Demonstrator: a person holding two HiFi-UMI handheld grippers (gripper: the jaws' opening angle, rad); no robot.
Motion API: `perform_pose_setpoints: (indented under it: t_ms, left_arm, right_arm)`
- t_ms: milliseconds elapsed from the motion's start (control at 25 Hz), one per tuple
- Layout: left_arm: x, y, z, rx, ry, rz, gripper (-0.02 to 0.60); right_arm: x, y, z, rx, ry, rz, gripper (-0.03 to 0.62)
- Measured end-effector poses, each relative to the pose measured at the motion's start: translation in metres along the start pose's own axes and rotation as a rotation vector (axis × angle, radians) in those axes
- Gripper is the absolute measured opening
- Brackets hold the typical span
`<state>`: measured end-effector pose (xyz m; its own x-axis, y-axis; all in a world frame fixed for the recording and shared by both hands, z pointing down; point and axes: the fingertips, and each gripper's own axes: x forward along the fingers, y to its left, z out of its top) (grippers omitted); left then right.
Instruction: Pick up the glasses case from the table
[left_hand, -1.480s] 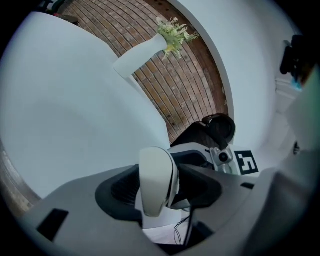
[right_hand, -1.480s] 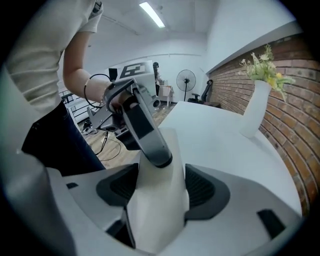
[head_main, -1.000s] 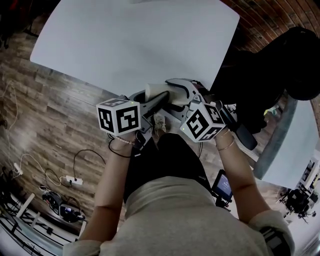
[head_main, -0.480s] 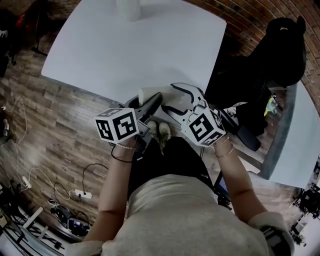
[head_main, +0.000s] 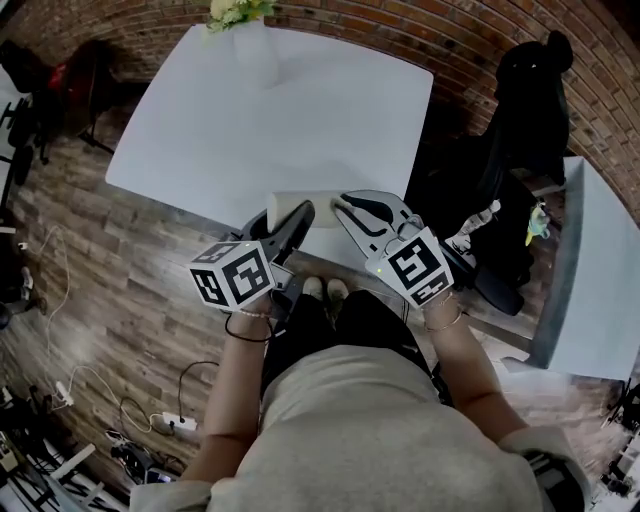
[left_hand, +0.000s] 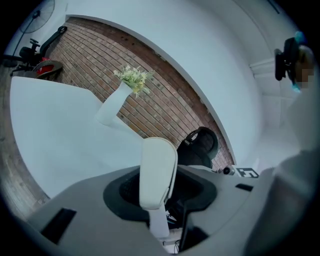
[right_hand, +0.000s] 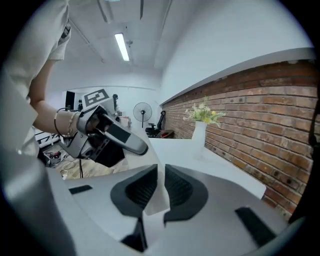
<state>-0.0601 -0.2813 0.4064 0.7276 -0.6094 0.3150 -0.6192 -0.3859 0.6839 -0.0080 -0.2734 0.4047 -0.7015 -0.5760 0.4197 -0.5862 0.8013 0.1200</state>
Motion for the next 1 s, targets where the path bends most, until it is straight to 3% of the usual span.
perform_pose_setpoints:
  t_ms: [120, 320, 480, 760, 1000]
  left_arm:
    - [-0.008, -0.009, 0.005, 0.001, -0.034, -0.004, 0.155]
    - [-0.020, -0.015, 0.024, 0.025, -0.116, -0.003, 0.153]
    - [-0.029, -0.022, 0.026, 0.062, -0.132, 0.005, 0.153]
    - [-0.027, -0.032, 0.036, 0.072, -0.173, -0.001, 0.153]
    - [-0.032, -0.039, 0.044, 0.099, -0.202, -0.019, 0.153]
  right_arm:
    - [-0.012, -0.008, 0.012, 0.076, -0.048, -0.042, 0.000]
    - [-0.027, -0.018, 0.033, 0.228, -0.151, -0.087, 0.000]
    - [-0.039, -0.025, 0.042, 0.372, -0.214, -0.130, -0.002]
    - [-0.048, -0.038, 0.057, 0.428, -0.292, -0.171, -0.002]
    - [-0.046, -0.027, 0.066, 0.448, -0.331, -0.108, -0.002]
